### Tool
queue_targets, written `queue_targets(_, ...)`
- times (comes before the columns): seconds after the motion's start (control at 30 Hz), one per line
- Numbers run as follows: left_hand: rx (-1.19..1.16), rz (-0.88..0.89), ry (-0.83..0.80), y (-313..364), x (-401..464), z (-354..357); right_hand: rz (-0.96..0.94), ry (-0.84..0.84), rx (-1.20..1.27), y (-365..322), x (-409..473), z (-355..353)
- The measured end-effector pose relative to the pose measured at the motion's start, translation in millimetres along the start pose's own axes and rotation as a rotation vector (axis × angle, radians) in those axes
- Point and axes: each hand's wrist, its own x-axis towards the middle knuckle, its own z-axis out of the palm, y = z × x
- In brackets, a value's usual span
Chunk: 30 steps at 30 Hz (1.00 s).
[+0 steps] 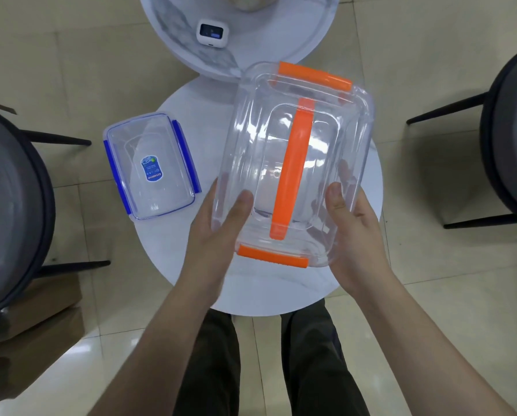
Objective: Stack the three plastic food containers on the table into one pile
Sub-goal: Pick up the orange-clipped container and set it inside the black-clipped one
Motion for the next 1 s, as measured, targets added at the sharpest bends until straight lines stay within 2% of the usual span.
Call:
queue_targets(0.1,0.031,-0.009,-0.056,5,8,1,0.028,0.002,0.033,1,4,-4)
queue_targets(0.43,0.118,-0.012,-0.050,15,18,9,0.051,0.003,0.070,2,16,-3)
queue_targets(0.73,0.220,0.068,-0.115,23,69,10,-0.003,0.029,-0.023,-3,61,-1)
queue_targets(1.0,0.234,0.060,-0.159,27,89,19,0.011,0.038,-0.043,2,81,-5)
